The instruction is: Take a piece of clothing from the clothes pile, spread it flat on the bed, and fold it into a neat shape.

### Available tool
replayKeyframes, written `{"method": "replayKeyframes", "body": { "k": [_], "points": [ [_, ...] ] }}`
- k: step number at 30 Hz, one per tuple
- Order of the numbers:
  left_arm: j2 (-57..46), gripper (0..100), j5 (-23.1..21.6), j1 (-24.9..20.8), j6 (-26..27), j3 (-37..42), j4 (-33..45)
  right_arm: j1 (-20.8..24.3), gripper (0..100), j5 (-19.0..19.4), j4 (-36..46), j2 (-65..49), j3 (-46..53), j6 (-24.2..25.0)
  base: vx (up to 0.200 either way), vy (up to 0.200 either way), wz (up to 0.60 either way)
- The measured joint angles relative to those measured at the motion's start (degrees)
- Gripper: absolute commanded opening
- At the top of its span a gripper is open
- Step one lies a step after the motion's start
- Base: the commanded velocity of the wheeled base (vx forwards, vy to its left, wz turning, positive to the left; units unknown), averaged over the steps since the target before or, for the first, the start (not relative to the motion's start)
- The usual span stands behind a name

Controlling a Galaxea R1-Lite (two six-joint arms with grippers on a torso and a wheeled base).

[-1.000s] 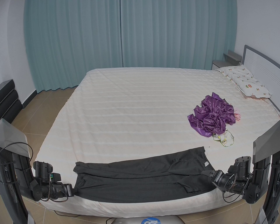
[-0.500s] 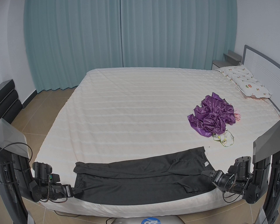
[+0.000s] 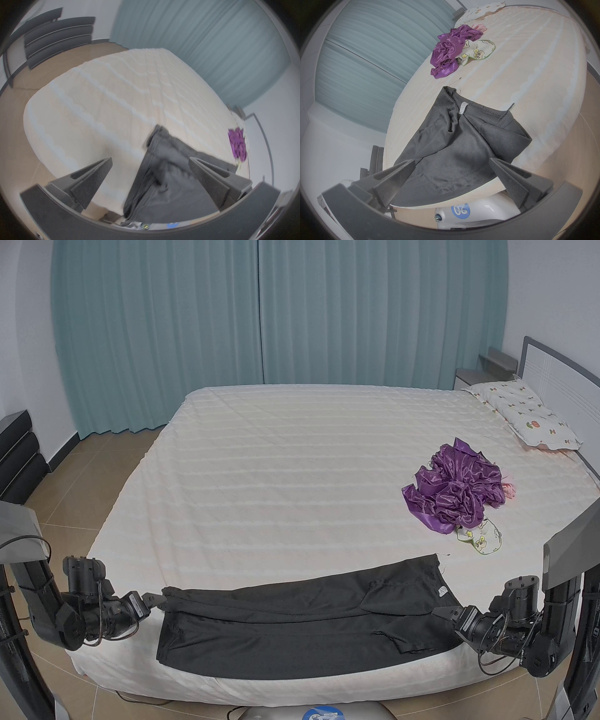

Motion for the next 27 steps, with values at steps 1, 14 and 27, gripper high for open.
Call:
{"method": "replayKeyframes", "body": {
  "k": [1,14,27],
  "points": [
    [-0.09,100,0.68,-0.57,-2.08,-1.44,1.29,0.0,100,-0.02,0.0,0.0,0.1,0.02,0.0,0.0,0.0],
    [5.13,0,8.02,-6.13,-9.47,-13.81,9.94,-0.11,100,-0.27,0.0,0.11,0.82,2.24,0.0,0.0,0.0],
    [6.99,0,10.85,-6.22,-7.39,-13.32,13.78,-0.39,100,-0.24,0.0,0.22,0.88,2.29,0.0,0.0,0.0]
  ]
}}
